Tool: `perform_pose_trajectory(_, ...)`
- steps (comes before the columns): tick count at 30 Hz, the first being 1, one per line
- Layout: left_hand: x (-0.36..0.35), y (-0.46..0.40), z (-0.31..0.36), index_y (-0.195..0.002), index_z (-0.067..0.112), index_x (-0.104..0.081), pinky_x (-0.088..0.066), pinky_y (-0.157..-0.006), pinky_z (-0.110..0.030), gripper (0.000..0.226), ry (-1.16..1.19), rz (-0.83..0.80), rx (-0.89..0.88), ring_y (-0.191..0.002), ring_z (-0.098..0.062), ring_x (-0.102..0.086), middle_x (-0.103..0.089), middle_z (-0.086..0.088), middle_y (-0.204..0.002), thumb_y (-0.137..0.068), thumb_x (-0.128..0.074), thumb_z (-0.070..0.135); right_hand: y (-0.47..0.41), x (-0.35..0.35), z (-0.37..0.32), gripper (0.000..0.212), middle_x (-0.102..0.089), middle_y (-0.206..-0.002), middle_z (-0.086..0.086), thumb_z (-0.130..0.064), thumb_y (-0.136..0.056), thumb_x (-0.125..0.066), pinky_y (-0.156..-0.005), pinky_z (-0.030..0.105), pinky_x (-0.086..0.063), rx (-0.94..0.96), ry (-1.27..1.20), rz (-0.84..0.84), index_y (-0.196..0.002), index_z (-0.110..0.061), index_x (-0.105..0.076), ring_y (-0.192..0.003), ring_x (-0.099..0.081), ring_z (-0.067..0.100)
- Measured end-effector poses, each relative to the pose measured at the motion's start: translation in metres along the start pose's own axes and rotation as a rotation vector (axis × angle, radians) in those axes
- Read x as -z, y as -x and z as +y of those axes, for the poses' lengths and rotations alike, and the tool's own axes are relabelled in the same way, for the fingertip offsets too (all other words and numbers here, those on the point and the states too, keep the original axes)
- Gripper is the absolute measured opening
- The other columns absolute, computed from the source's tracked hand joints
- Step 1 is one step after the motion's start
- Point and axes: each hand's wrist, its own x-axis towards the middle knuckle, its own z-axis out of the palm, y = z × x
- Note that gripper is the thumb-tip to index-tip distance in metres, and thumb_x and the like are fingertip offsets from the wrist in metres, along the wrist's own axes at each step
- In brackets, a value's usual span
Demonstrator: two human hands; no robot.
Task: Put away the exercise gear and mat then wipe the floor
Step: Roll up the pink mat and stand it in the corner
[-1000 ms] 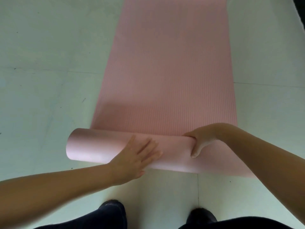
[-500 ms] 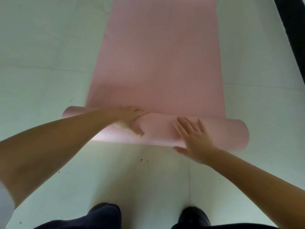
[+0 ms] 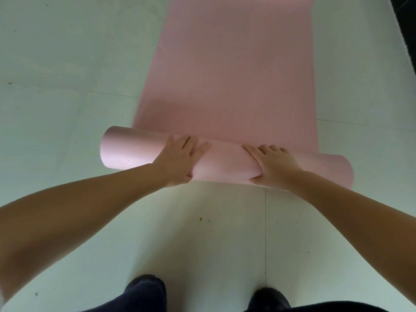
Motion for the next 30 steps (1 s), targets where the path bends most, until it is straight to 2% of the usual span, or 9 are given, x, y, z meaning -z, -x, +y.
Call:
perform_pose_trajectory(3, -0.004, 0.011, 0.003, -0.148, 0.019, 0.006, -0.033, -0.099, -0.046, 0.092, 0.047, 0.014, -0.024, -0.128, -0.032, -0.031, -0.027, -0.012, -0.143, -0.082, -0.053, 0.044, 0.009, 0.006, -0.003, 0.084, -0.052, -0.126, 0.004, -0.052, -0.077, -0.060, -0.092, 0.038, -0.041, 0.042, -0.046, -0.029, -0.147, -0.032, -0.019, -0.111, -0.051, 0.028)
perform_pose_trajectory(7, -0.022, 0.054, 0.011, -0.143, 0.026, 0.000, -0.040, -0.094, -0.042, 0.093, 0.187, -0.004, -0.126, -0.116, -0.028, -0.046, -0.044, -0.006, -0.134, -0.072, -0.052, 0.055, 0.027, 0.000, -0.019, 0.084, -0.056, -0.120, 0.004, -0.051, -0.070, -0.072, -0.090, 0.034, -0.043, 0.124, -0.170, -0.271, -0.141, -0.035, -0.029, -0.109, -0.056, 0.029)
perform_pose_trajectory(10, -0.019, 0.069, 0.021, -0.148, 0.029, 0.008, -0.029, -0.106, -0.036, 0.096, 0.251, -0.228, -0.148, -0.128, -0.023, -0.035, -0.031, 0.000, -0.144, -0.077, -0.051, 0.057, 0.036, -0.008, -0.027, 0.087, -0.056, -0.130, 0.002, -0.049, -0.068, -0.078, -0.094, 0.032, -0.039, 0.148, -0.288, -0.436, -0.141, -0.035, -0.032, -0.116, -0.053, 0.025)
perform_pose_trajectory(13, -0.005, 0.059, 0.022, -0.151, 0.029, 0.008, -0.024, -0.111, -0.033, 0.102, 0.357, -0.500, -0.129, -0.135, -0.023, -0.028, -0.024, -0.001, -0.149, -0.078, -0.061, 0.051, 0.032, -0.008, -0.025, 0.089, -0.052, -0.136, -0.003, -0.045, -0.068, -0.080, -0.099, 0.033, -0.037, 0.103, -0.409, -0.612, -0.142, -0.037, -0.032, -0.121, -0.049, 0.022)
perform_pose_trajectory(16, 0.007, 0.049, 0.020, -0.150, 0.028, 0.010, -0.023, -0.113, -0.038, 0.099, 0.380, -0.547, -0.114, -0.140, -0.025, -0.020, -0.014, -0.005, -0.155, -0.082, -0.059, 0.042, 0.021, -0.004, -0.019, 0.083, -0.049, -0.136, -0.007, -0.041, -0.071, -0.079, -0.101, 0.029, -0.034, 0.075, -0.485, -0.710, -0.141, -0.033, -0.035, -0.118, -0.047, 0.014)
perform_pose_trajectory(20, 0.013, 0.055, 0.053, -0.150, 0.021, 0.010, -0.027, -0.107, -0.054, 0.087, 0.218, -0.089, -0.135, -0.140, -0.037, -0.023, -0.016, -0.016, -0.153, -0.085, -0.045, 0.039, 0.011, 0.003, 0.005, 0.076, -0.045, -0.142, 0.000, -0.046, -0.080, -0.070, -0.107, 0.029, -0.029, -0.090, -0.553, -0.572, -0.144, -0.026, -0.034, -0.128, -0.044, 0.019)
perform_pose_trajectory(24, -0.001, 0.057, 0.079, -0.142, 0.024, 0.032, 0.002, -0.107, -0.068, 0.109, 0.126, -0.198, -0.068, -0.141, -0.044, 0.019, 0.027, -0.021, -0.153, -0.084, -0.051, 0.063, 0.008, -0.003, 0.015, 0.064, -0.045, -0.142, 0.006, -0.044, -0.088, -0.061, -0.109, 0.036, -0.033, -0.252, -0.603, -0.266, -0.143, -0.021, -0.037, -0.129, -0.044, 0.025)
perform_pose_trajectory(27, -0.004, 0.038, 0.069, -0.138, 0.022, 0.035, -0.003, -0.106, -0.069, 0.118, 0.077, -0.191, -0.074, -0.141, -0.046, 0.015, 0.023, -0.024, -0.153, -0.079, -0.058, 0.064, 0.018, -0.007, -0.006, 0.053, -0.041, -0.144, 0.009, -0.028, -0.093, -0.053, -0.109, 0.040, -0.032, -0.184, -0.449, -0.031, -0.143, -0.019, -0.038, -0.131, -0.041, 0.029)
perform_pose_trajectory(30, 0.005, 0.011, 0.053, -0.147, 0.024, 0.024, -0.012, -0.108, -0.065, 0.117, 0.109, -0.195, -0.060, -0.144, -0.041, 0.002, 0.009, -0.022, -0.156, -0.077, -0.063, 0.061, 0.037, -0.008, -0.029, 0.052, -0.039, -0.146, 0.011, -0.026, -0.093, -0.051, -0.110, 0.044, -0.028, -0.071, -0.327, 0.112, -0.142, -0.012, -0.039, -0.132, -0.038, 0.031)
